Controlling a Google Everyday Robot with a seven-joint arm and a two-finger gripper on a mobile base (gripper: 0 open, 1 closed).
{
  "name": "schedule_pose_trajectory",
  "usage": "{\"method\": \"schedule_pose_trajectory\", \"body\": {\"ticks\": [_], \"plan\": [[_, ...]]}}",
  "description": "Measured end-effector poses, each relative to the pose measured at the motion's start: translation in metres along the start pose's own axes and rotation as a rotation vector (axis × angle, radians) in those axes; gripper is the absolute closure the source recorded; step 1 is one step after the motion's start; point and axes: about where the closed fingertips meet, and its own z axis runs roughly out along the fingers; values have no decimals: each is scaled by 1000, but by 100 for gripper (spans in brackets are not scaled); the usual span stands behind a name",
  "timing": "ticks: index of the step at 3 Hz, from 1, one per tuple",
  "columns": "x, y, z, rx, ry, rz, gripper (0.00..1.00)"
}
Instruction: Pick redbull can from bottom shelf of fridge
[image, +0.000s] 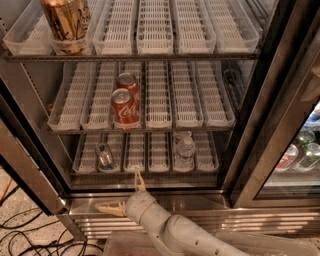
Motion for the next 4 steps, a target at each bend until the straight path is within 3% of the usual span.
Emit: {"method": "schedule_pose_trajectory", "body": {"ticks": [1,2,3,4], "plan": [[0,-13,-2,75,7,-19,0],[1,-15,-1,83,10,-19,2],[1,-15,-1,83,10,-19,31],[1,-15,-1,83,10,-19,21]]}}
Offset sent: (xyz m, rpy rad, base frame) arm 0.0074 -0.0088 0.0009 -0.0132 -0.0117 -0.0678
